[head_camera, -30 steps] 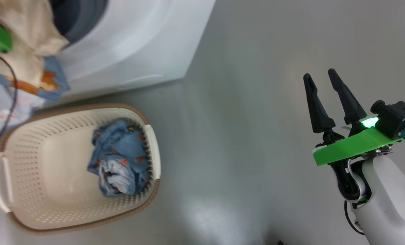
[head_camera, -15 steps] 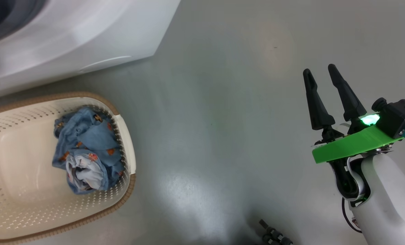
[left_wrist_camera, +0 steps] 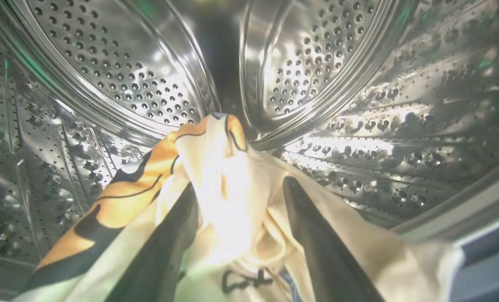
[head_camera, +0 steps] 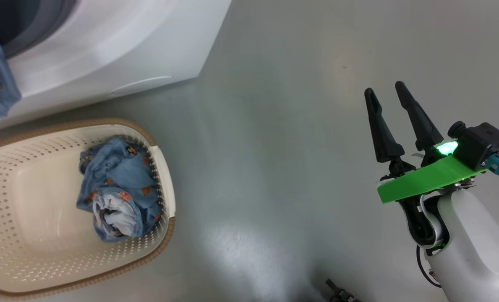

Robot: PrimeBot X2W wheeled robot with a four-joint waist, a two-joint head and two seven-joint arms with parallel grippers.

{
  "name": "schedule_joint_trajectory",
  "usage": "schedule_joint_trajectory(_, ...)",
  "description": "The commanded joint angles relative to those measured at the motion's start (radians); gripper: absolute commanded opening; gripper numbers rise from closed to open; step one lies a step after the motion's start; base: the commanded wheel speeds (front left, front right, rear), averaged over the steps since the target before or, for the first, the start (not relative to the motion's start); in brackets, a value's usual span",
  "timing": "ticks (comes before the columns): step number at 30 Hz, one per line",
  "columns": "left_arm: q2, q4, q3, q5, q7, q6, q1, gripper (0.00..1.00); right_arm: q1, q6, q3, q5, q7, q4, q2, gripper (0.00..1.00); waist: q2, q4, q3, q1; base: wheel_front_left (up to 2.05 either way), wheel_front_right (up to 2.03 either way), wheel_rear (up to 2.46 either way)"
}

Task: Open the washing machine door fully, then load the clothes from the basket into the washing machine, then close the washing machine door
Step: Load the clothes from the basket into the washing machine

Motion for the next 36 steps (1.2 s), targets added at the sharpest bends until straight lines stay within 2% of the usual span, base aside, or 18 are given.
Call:
schedule_joint_trajectory(1,0.036,-0.009,0.004,0.001,0.000,-0.004,-0.009,1.00,0.010,0.007,0.015,-0.004,-0.008,-0.013,-0.015,1.00,0.0000,0.009,-0.020,0.0001,0.00,0.00,0.00)
schedule_joint_trajectory(10,0.003,0.075,0.029,-0.044,-0.019,-0.033,0.044,1.00,0.002,0.007,0.041,0.009,-0.008,0.008,-0.024,1.00,0.0000,0.026,-0.117,0.0001,0.00,0.00,0.00)
schedule_joint_trajectory(20,-0.011,-0.030,0.042,-0.024,-0.020,-0.042,0.220,1.00,0.020,0.007,0.041,0.026,-0.008,0.032,-0.029,1.00,0.0000,0.064,-0.241,0.0001,0.00,0.00,0.00)
schedule_joint_trajectory(36,-0.076,-0.231,0.076,0.010,-0.020,-0.054,0.529,1.00,0.084,0.007,0.036,0.049,-0.008,0.074,-0.043,1.00,0.0000,0.133,-0.436,0.0001,0.00,0.00,0.00)
